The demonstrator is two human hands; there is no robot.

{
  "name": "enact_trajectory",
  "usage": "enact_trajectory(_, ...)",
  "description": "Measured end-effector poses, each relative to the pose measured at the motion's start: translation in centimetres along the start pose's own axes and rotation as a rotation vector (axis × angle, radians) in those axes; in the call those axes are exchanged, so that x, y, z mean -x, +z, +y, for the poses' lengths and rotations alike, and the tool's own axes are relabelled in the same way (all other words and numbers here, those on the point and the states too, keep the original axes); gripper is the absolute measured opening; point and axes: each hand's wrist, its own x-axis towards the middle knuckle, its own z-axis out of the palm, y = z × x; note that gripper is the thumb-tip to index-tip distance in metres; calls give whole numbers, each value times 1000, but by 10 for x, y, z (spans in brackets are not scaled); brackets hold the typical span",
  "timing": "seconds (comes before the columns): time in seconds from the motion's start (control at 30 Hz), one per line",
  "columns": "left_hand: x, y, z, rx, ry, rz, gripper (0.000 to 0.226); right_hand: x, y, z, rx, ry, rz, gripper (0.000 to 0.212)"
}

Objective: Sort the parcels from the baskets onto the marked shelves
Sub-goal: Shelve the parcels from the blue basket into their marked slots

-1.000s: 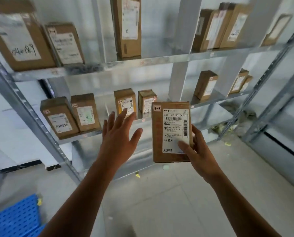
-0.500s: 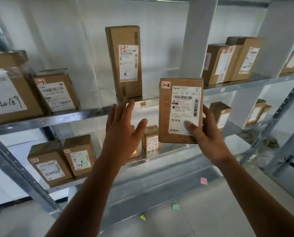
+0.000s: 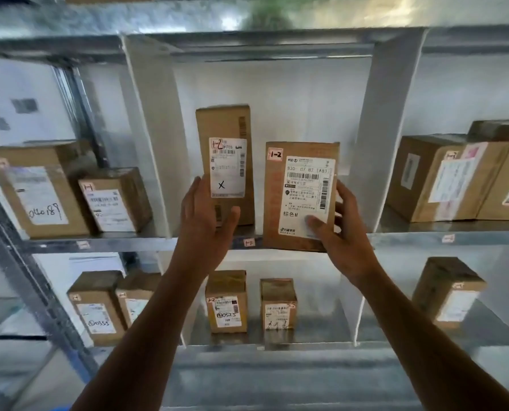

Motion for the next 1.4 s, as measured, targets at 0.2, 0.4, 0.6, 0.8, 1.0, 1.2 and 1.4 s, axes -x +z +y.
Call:
enact_trajectory(0.2, -28, 12, -12, 112, -166, 58, 68, -50, 0, 21, -13, 0, -91, 84)
enact_trajectory(0.4, -55, 34, -39, 284, -314, -15, 72, -84, 7, 45, 50, 18, -90, 88)
enact_trajectory(0.6, -69, 47, -52, 538, -284, -113, 76, -101, 14, 67, 40, 53, -182, 87)
enact_trajectory(0.8, -65, 73, -63, 421, -239, 15, 79, -104, 11, 86, 79, 64, -151, 87)
enact_trajectory(1.0, -63, 81, -75, 382, -201, 29, 86, -106, 13, 90, 182, 56, -112, 81)
enact_trajectory(1.2, -63, 77, -72, 372, -253, -15, 83, -99, 14, 80, 213, 10, -105, 78)
enact_trajectory(1.4, -61, 74, -61, 341, -302, -42, 100, -79, 1, 67, 354, 4, -156, 79)
